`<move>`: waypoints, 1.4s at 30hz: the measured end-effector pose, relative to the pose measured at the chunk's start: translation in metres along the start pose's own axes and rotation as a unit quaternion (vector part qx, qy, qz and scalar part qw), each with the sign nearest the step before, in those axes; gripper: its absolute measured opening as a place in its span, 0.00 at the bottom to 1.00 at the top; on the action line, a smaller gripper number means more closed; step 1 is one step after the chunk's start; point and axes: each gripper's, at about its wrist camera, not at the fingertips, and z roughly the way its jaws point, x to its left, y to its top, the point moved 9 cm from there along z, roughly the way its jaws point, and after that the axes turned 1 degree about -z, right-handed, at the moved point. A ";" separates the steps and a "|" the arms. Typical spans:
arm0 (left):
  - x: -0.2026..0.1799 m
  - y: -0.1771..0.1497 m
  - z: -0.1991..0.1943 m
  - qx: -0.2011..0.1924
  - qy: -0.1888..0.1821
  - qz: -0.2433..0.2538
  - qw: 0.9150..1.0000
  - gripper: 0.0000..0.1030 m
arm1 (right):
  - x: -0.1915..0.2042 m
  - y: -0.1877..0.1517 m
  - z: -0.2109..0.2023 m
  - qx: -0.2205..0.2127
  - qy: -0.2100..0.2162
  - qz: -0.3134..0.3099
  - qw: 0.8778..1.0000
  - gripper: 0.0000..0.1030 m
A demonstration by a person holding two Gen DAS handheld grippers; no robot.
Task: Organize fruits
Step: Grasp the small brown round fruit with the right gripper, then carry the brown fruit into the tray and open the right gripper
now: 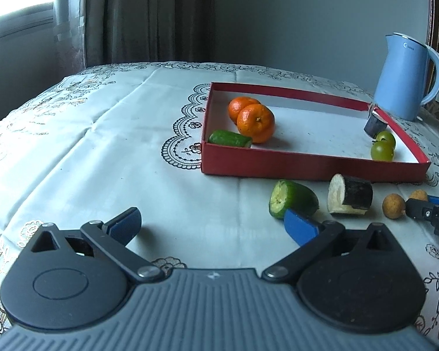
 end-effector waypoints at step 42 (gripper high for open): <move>0.001 -0.001 0.000 0.002 -0.006 -0.006 1.000 1.00 | -0.038 0.057 0.049 0.016 -0.065 -0.023 0.998 0.27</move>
